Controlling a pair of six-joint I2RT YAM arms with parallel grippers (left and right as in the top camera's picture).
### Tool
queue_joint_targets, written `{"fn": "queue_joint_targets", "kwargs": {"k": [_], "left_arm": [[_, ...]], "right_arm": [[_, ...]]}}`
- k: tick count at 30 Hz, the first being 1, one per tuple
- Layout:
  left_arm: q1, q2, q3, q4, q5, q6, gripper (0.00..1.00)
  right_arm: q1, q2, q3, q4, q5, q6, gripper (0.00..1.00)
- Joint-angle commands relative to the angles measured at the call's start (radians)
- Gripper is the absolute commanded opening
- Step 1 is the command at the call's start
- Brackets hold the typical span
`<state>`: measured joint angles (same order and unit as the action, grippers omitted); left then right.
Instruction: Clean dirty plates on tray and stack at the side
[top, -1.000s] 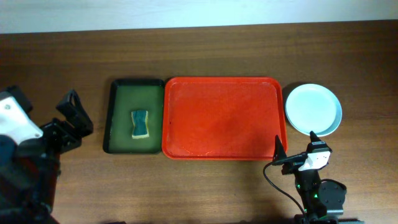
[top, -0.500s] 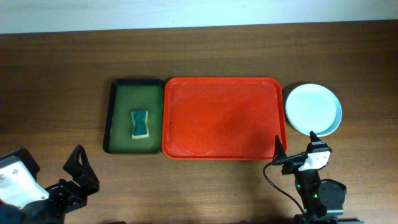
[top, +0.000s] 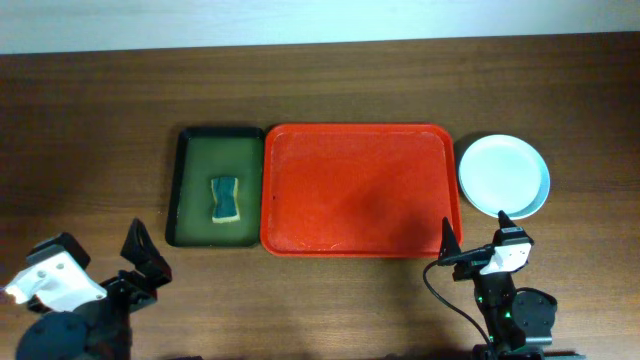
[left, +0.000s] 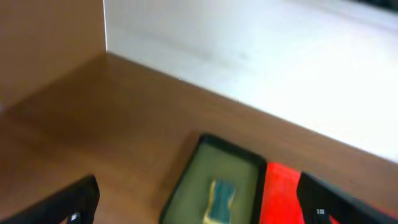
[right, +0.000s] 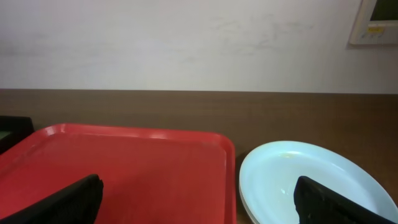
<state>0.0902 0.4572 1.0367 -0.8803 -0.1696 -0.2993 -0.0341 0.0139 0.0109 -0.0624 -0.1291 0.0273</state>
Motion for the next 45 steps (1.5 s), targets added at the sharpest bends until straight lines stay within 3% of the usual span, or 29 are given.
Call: {"fn": "queue_joint_targets", "kwargs": {"k": [1, 9, 16, 23, 29, 37, 45], "left_arm": [[0.0, -0.089, -0.192, 0.199, -0.011, -0.007, 1.0], [0.0, -0.259, -0.635, 0.83, -0.011, -0.007, 0.99], [-0.002, -0.36, -0.81, 0.964, -0.011, -0.007, 0.99], [-0.023, -0.452, -0.996, 1.217, -0.011, -0.007, 0.99], [-0.051, -0.452, -1.028, 1.182, -0.011, -0.006, 0.99], [-0.051, -0.452, -1.028, 0.813, -0.037, 0.003, 0.99], [-0.051, -0.452, -1.028, 0.816, -0.037, 0.013, 0.99]], "right_arm": [[-0.006, -0.01, -0.005, -0.006, 0.008, 0.011, 0.99], [-0.006, -0.01, -0.005, -0.006, 0.008, 0.011, 0.99], [-0.006, -0.01, -0.005, -0.006, 0.008, 0.011, 0.99], [-0.006, -0.01, -0.005, -0.006, 0.008, 0.011, 0.99], [-0.006, -0.01, -0.005, -0.006, 0.008, 0.011, 0.99], [-0.006, -0.01, -0.005, -0.006, 0.008, 0.011, 0.99], [-0.006, -0.01, -0.005, -0.006, 0.008, 0.011, 0.98]]}}
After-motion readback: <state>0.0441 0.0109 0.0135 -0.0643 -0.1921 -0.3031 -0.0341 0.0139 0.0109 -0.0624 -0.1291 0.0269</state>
